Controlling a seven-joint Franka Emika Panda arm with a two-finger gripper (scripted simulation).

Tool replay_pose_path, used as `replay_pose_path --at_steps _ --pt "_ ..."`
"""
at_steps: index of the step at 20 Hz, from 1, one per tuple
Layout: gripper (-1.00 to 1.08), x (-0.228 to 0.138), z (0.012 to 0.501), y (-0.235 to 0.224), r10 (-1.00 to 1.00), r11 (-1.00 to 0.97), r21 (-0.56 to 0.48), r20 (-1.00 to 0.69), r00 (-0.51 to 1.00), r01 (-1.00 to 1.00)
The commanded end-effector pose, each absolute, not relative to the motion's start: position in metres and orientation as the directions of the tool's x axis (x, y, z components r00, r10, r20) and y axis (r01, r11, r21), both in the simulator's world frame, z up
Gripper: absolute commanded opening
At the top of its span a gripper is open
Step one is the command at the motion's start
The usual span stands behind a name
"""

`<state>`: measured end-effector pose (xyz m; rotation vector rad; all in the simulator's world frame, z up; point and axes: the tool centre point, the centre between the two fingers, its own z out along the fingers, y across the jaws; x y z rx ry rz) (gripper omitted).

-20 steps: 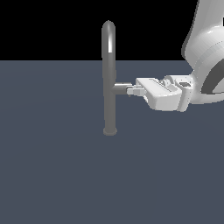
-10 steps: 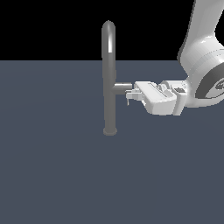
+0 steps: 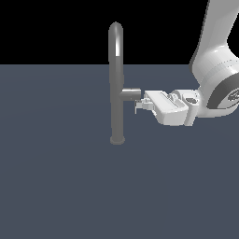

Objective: Turn on the faucet by rotating a designated handle.

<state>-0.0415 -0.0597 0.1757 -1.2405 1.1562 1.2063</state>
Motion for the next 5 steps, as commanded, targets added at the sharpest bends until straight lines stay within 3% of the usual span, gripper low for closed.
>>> replay_pose_path --at_steps 1,5 --pt "-1.0 -0.033 0.148 -0.053 0.002 -0.02 -0.011 -1.0 0.011 -1.0" --pt "-1.0 -0.029 0.136 -0.053 0.0 -0.017 0.002 -1.0 -0.002 -1.0"
